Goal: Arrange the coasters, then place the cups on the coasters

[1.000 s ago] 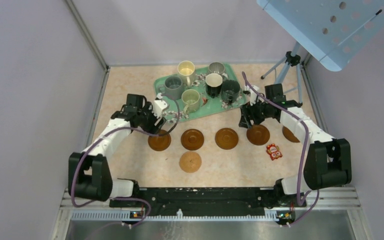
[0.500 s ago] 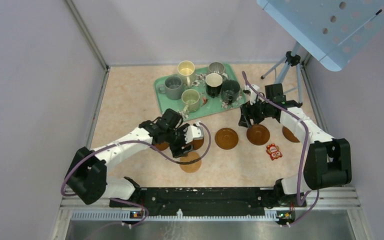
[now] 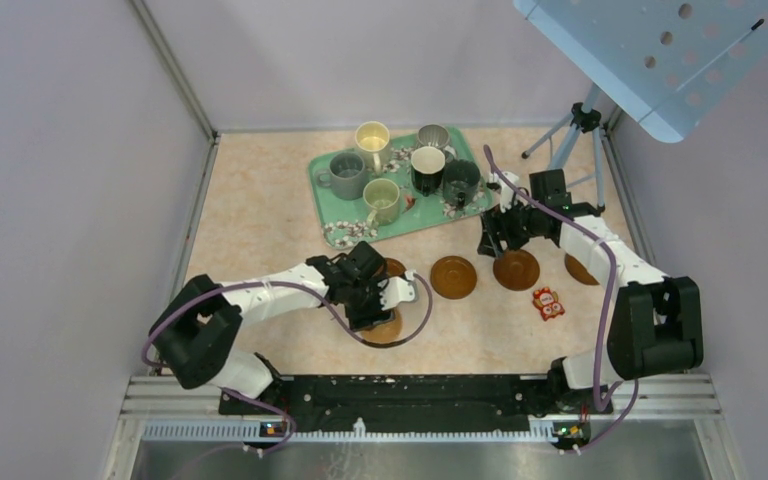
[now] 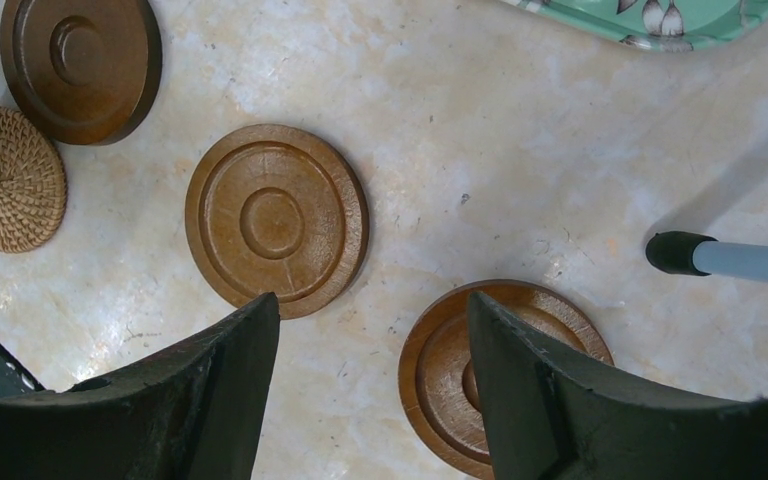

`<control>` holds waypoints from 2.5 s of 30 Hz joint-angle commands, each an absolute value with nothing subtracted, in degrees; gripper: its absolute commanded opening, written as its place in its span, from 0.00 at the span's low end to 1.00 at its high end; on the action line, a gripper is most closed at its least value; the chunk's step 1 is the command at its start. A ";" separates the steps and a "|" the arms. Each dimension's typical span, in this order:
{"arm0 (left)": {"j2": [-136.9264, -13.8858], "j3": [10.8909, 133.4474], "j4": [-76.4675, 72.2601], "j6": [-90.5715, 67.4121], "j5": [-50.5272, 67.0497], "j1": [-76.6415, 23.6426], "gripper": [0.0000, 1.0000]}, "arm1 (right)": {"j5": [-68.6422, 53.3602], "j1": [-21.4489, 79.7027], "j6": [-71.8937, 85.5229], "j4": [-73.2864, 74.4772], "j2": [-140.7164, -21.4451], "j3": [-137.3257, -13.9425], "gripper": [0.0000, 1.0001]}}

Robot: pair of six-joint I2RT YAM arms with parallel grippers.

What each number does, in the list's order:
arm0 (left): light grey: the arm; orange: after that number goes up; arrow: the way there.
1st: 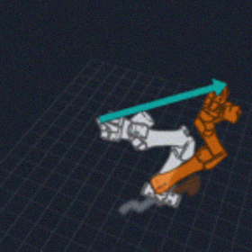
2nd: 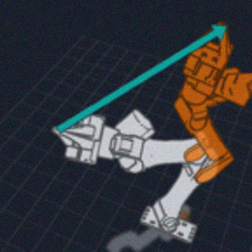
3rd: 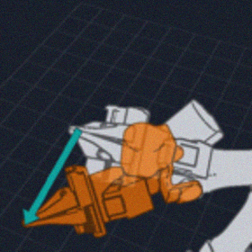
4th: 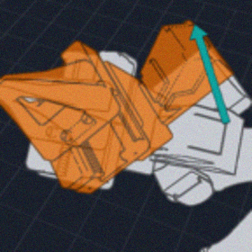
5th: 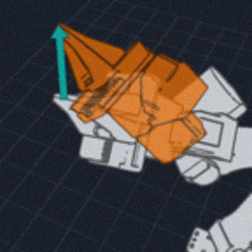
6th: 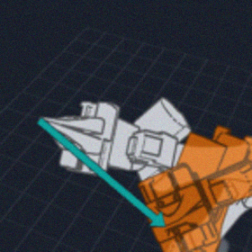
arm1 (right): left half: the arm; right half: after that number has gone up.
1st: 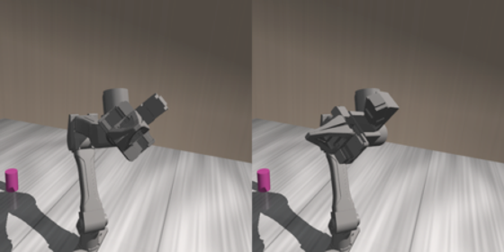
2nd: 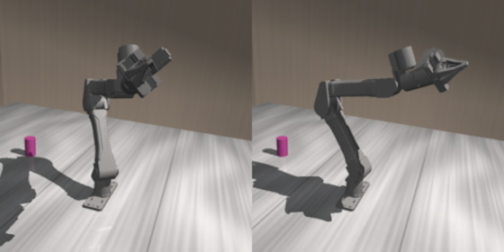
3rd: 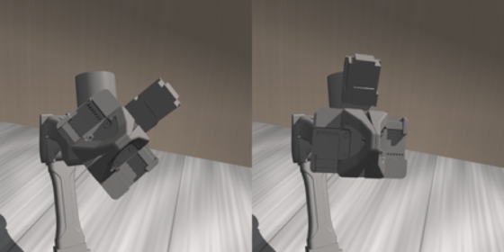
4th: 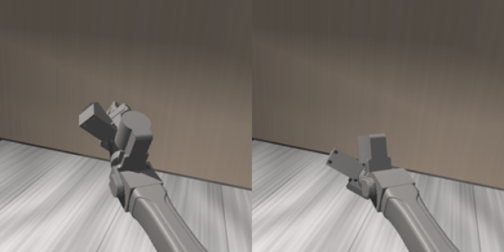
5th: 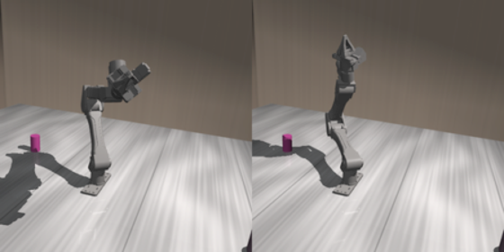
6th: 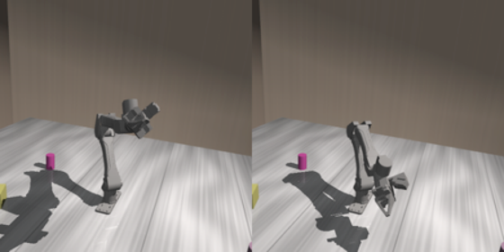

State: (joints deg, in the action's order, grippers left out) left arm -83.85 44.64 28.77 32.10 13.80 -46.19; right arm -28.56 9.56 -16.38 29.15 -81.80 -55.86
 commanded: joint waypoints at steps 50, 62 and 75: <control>-91.37 57.21 36.86 60.48 12.67 20.16 0.51 | -27.95 8.62 -18.81 30.23 -80.18 -56.33 0.68; -83.72 52.72 52.82 71.13 21.37 22.41 0.79 | -28.76 8.59 -18.72 29.87 -80.42 -56.25 0.68; -81.49 40.50 33.28 64.66 17.23 22.08 0.78 | -29.14 8.56 -18.63 29.51 -80.48 -55.63 0.68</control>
State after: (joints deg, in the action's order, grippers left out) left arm -82.89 45.23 43.90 66.17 19.00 22.20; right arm -27.59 9.19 -17.93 30.24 -81.80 -55.86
